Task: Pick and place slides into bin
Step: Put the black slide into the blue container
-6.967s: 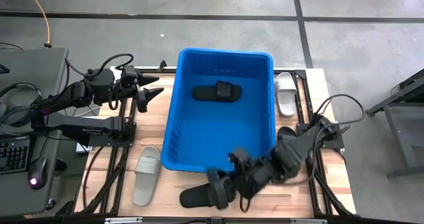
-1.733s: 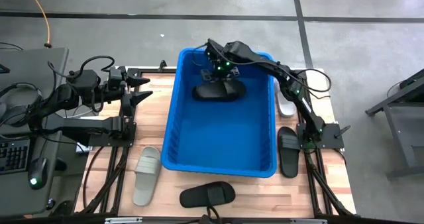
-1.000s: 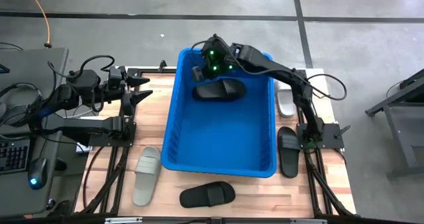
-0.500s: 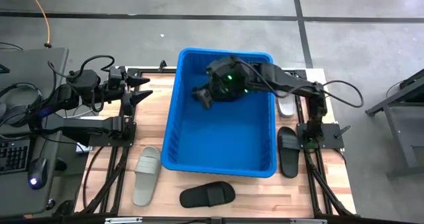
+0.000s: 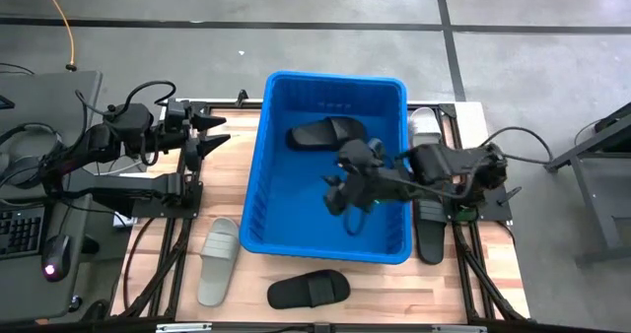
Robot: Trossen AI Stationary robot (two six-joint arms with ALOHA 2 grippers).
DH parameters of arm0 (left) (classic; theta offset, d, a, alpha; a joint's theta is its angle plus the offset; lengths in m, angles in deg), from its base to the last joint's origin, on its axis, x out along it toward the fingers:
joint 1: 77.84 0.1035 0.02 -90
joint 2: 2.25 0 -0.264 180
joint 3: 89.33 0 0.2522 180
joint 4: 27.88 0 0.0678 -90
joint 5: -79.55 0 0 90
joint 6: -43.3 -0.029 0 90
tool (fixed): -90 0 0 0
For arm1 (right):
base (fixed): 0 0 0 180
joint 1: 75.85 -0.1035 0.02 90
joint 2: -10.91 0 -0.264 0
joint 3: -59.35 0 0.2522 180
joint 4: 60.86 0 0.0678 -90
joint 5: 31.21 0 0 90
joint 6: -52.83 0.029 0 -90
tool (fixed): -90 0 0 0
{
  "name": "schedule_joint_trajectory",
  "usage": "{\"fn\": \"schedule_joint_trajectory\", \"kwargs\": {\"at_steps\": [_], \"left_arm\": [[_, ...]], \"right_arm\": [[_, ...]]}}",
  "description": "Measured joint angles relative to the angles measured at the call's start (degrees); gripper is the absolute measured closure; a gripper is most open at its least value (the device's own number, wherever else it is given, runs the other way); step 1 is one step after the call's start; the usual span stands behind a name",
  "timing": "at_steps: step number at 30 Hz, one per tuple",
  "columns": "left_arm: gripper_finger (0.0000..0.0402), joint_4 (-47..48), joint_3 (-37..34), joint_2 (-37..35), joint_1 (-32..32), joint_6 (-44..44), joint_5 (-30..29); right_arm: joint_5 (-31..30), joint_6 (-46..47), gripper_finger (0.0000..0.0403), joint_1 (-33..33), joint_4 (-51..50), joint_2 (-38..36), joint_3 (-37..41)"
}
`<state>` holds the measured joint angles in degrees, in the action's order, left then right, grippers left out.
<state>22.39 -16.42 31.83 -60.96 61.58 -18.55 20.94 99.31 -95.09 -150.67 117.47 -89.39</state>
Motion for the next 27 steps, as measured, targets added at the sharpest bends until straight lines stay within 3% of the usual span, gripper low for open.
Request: {"fn": "schedule_joint_trajectory", "kwargs": {"at_steps": [4, 8, 10, 13, 17, 21, 27], "left_arm": [[0.013, -0.3, 0.0, 0.32, 0.0, 0.2, -0.74], [0.0131, -0.35, 0.02, 0.88, 0.0, 2.17, -0.53], [0.013, -0.37, 0.02, 1.01, -0.02, 3.22, -0.52], [0.013, -0.6, 0.02, 1.46, 0.0, 3.45, -0.86], [0.013, -0.71, 0.02, 1.93, -0.01, 4.04, -1.79], [0.013, -0.67, 0.02, 2.01, 0.0, 4.46, -1.81], [0.013, -0.66, 0.02, 1.94, 0.0, 4.08, -1.81]], "right_arm": [[-1.69, 3.41, 0.0203, -4.2, 2.43, -3.24, 0.02], [-4.74, -4.34, 0.0203, -8.43, 8.6, -7.03, 0.02], [-4.65, -3.73, 0.0203, -9.59, 12.0, -9.25, 0.02], [-7.21, -9.46, 0.0202, -11.99, 23.04, -10.29, -0.17], [-0.05, -23.36, 0.0202, -13.27, 42.54, -8.03, 3.24], [5.81, -28.18, 0.0203, -12.18, 61.46, -5.91, 10.91], [24.53, -32.91, 0.0202, -8.17, 100.78, -5.72, 28.01]]}}
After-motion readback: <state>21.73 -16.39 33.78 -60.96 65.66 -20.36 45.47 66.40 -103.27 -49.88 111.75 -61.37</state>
